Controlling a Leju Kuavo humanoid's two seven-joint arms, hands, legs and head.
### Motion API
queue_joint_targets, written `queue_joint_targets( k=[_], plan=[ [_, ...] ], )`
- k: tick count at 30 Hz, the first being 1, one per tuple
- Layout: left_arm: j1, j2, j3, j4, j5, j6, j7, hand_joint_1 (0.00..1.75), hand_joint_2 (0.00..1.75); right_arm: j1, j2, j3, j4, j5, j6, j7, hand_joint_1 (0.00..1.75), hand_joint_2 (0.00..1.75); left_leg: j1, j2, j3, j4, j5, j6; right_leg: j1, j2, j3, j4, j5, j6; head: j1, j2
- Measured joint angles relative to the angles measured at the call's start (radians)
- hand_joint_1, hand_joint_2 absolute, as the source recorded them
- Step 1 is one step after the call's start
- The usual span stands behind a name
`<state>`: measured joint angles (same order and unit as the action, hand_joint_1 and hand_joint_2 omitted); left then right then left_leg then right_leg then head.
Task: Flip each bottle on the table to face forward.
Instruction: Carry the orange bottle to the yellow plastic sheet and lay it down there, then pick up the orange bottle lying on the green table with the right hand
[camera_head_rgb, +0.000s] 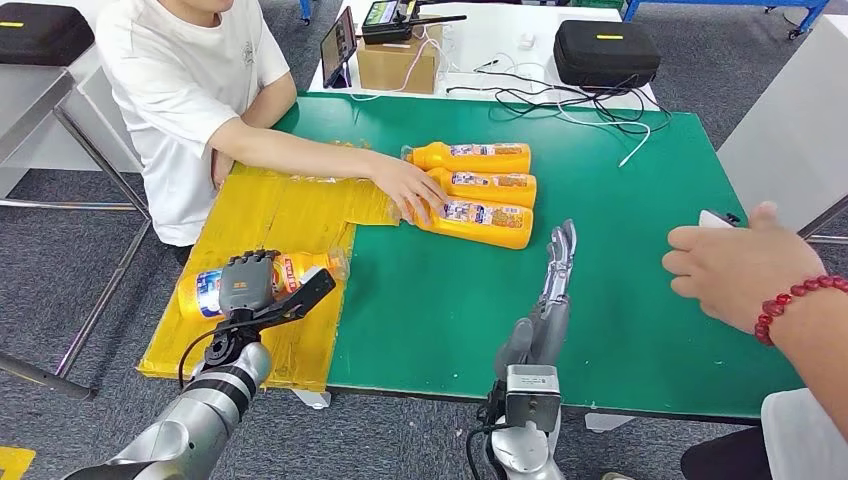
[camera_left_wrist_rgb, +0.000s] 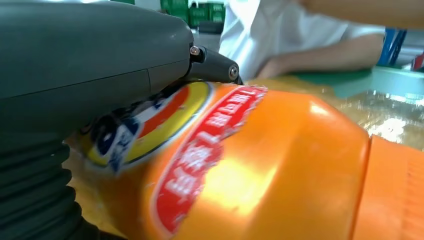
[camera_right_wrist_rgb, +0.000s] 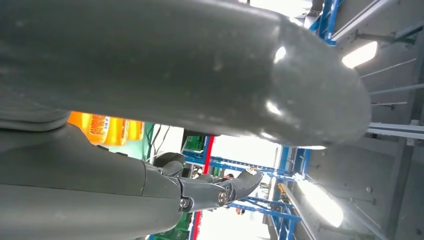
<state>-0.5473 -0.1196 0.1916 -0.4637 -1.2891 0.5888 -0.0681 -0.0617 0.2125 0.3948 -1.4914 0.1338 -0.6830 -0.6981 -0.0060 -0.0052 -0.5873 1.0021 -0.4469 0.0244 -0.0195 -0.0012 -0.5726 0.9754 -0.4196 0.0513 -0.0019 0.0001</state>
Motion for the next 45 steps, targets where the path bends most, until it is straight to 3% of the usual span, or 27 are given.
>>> queue_joint_targets(
  k=[3,12,18,22,25,29,33,36,40,45],
  plan=[
    [-0.004,0.003,-0.007,0.006,0.060,-0.065,-0.029,0.00,0.00,0.000,0.000,-0.002,0.006,0.001,0.005,0.000,0.00,0.00,0.000,-0.001,0.001,0.000,0.000,0.000,0.000,0.000,0.001,0.000,0.000,0.000,0.000,0.000],
    [-0.010,-0.031,-0.020,-0.031,0.401,-0.370,-0.240,0.00,0.00,0.000,-0.013,0.002,0.014,0.026,0.007,0.000,0.00,0.00,-0.001,-0.020,0.014,-0.001,0.000,0.000,-0.001,-0.016,0.010,-0.002,-0.008,-0.002,0.000,0.000],
    [0.068,-0.045,-0.141,-0.162,0.565,-0.491,-0.330,0.00,0.00,0.008,-0.033,0.012,0.014,0.042,-0.003,0.000,0.00,0.00,-0.002,-0.014,0.013,0.000,0.002,0.000,-0.001,-0.013,0.017,-0.001,-0.002,-0.002,0.000,0.000],
    [0.150,-0.046,-0.239,-0.295,0.687,-0.400,-0.388,0.00,0.00,0.015,-0.042,0.016,0.014,0.088,-0.009,0.000,0.00,1.75,-0.001,-0.014,0.009,0.000,0.002,0.000,-0.001,-0.013,0.013,-0.001,-0.002,-0.002,0.000,0.000],
    [0.205,-0.056,-0.301,-0.407,0.780,-0.248,-0.466,0.00,0.00,0.019,-0.044,0.016,0.017,0.216,-0.011,0.000,0.00,1.75,-0.001,-0.011,0.004,0.000,0.002,0.000,-0.001,-0.010,0.008,-0.001,-0.002,-0.001,0.000,0.000],
    [0.238,-0.067,-0.340,-0.519,0.839,-0.142,-0.523,0.00,1.75,0.013,-0.049,0.019,0.039,0.322,-0.012,0.018,0.00,1.75,-0.001,-0.010,0.002,0.000,0.001,0.000,-0.001,-0.009,0.006,-0.001,-0.002,-0.001,0.000,0.000],
    [0.310,-0.090,-0.363,-0.687,1.022,0.037,-0.614,0.00,1.75,-0.054,-0.092,0.037,0.185,0.672,-0.012,0.177,0.00,1.75,-0.001,-0.004,0.002,0.000,0.001,0.000,-0.001,-0.004,0.003,-0.001,-0.001,-0.001,0.000,0.000],
    [0.407,-0.128,-0.395,-0.870,1.062,0.100,-0.631,0.00,1.75,-0.126,-0.146,0.039,0.347,0.913,-0.012,0.311,0.00,1.75,-0.002,-0.006,0.001,0.000,0.001,0.000,-0.001,-0.004,0.003,-0.001,-0.001,-0.001,0.000,0.000],
    [0.525,-0.169,-0.456,-1.031,1.037,0.109,-0.634,0.00,1.75,-0.219,-0.218,0.039,0.518,1.009,-0.012,0.401,0.00,1.75,-0.002,-0.007,0.000,0.001,0.001,0.001,-0.002,-0.005,0.003,-0.003,0.000,0.001,0.000,0.000],
    [0.576,-0.167,-0.503,-1.103,1.054,0.111,-0.634,0.00,1.75,-0.274,-0.266,0.040,0.619,1.054,0.004,0.457,0.00,1.75,-0.002,-0.006,0.000,0.001,0.001,0.001,-0.001,-0.005,0.003,-0.003,0.000,0.001,0.000,0.000]
  ],
)
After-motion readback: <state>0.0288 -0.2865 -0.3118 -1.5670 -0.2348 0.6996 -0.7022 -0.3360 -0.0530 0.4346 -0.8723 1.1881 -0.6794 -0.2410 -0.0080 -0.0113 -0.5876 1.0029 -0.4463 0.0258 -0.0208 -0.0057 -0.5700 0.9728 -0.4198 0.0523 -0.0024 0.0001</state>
